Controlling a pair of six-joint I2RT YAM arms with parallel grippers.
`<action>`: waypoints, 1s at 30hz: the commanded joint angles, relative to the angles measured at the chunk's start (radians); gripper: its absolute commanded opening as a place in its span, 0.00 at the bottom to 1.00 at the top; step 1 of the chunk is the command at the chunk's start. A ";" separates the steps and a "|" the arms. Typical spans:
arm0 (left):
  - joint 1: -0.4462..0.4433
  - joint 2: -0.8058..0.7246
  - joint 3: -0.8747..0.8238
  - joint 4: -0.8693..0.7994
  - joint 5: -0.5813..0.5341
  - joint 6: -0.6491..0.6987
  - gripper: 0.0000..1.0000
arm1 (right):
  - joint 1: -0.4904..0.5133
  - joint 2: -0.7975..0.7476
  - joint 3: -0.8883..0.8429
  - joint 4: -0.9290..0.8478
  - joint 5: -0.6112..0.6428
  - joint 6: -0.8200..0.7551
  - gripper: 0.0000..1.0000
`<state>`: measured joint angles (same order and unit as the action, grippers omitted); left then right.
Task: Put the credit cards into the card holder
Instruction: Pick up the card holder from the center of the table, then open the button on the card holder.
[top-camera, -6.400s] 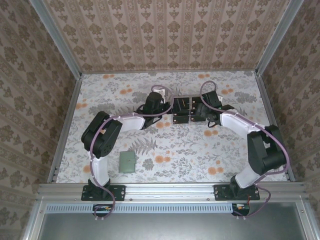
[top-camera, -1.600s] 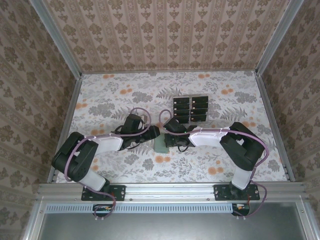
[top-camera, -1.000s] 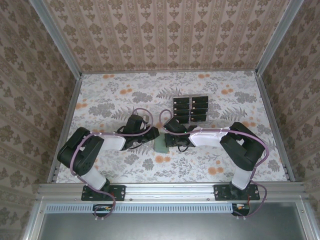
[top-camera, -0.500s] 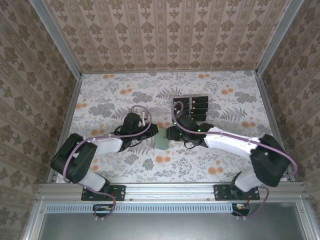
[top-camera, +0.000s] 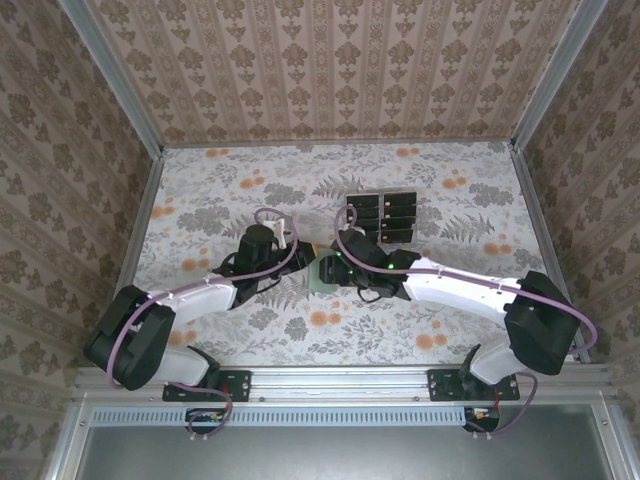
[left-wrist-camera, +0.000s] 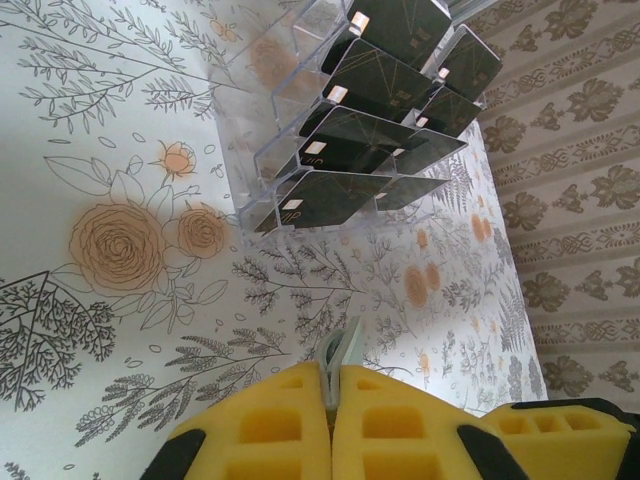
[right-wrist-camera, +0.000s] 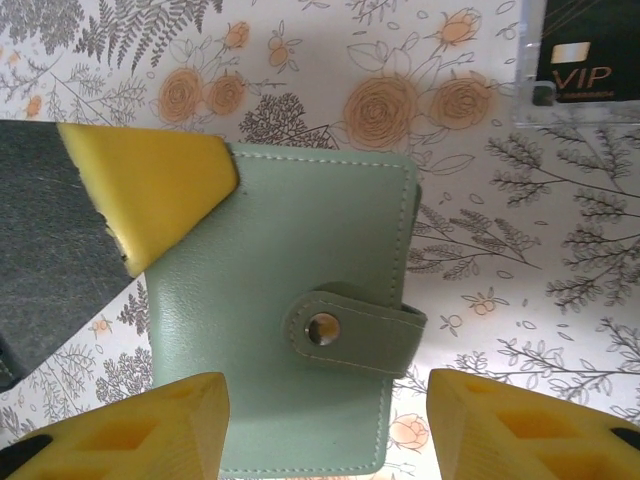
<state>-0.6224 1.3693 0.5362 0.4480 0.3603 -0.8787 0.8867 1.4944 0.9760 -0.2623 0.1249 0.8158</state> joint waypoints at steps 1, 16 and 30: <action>-0.011 -0.027 -0.006 0.001 -0.017 0.004 0.00 | 0.011 0.041 0.042 -0.016 0.042 0.011 0.56; -0.014 -0.056 -0.015 0.000 -0.040 -0.002 0.00 | 0.007 0.120 0.046 -0.052 0.112 0.006 0.05; -0.013 -0.024 -0.051 0.007 -0.067 0.007 0.00 | -0.075 -0.089 -0.140 0.003 0.036 0.010 0.00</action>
<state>-0.6346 1.3277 0.5049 0.4438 0.3092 -0.8787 0.8089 1.4460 0.8551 -0.2665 0.1909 0.8265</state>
